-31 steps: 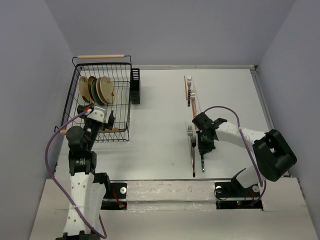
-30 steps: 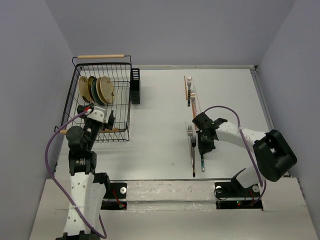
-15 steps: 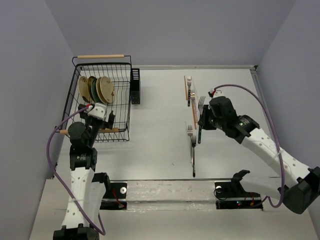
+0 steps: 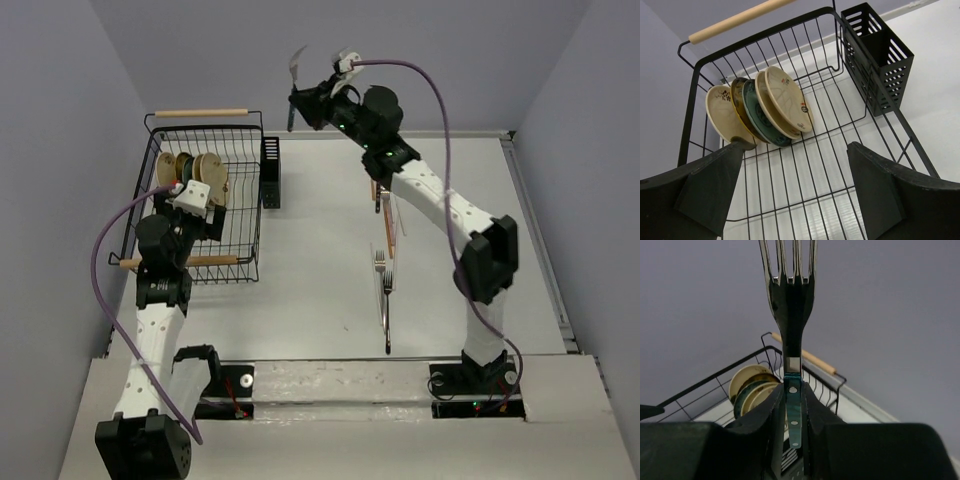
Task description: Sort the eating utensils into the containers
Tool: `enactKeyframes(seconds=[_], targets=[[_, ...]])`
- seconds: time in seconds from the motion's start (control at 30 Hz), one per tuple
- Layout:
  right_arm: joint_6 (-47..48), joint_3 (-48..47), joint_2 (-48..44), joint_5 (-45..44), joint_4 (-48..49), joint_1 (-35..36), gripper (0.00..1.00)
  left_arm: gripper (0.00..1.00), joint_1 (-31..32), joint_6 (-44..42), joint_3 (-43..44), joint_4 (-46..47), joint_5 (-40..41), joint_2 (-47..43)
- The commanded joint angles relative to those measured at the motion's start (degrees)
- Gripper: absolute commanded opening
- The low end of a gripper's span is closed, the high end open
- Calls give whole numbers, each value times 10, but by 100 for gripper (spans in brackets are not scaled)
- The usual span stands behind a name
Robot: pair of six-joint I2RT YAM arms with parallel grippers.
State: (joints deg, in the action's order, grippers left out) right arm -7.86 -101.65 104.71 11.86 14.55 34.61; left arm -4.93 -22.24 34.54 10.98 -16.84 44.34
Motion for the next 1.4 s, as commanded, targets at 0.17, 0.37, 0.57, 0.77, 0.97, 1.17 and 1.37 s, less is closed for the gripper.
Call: enactKeyframes(seconds=[0.17, 0.37, 0.57, 0.77, 0.97, 1.17, 1.37], targets=[[11, -423, 341, 96, 97, 5, 0, 99, 2, 0, 42, 42, 34, 53], [43, -341, 341, 87, 140, 5, 0, 99, 1, 11, 40, 61, 27, 72], [42, -359, 385, 91, 117, 5, 0, 99, 2, 11, 30, 69, 25, 74], [32, -333, 400, 91, 115, 5, 0, 99, 2, 9, 25, 72, 23, 71], [42, -340, 416, 80, 95, 5, 0, 99, 2, 11, 20, 76, 21, 67], [43, -347, 439, 83, 63, 5, 0, 99, 2, 11, 16, 76, 16, 65], [56, -337, 437, 73, 51, 10, 38, 99, 2, 10, 13, 79, 10, 66]])
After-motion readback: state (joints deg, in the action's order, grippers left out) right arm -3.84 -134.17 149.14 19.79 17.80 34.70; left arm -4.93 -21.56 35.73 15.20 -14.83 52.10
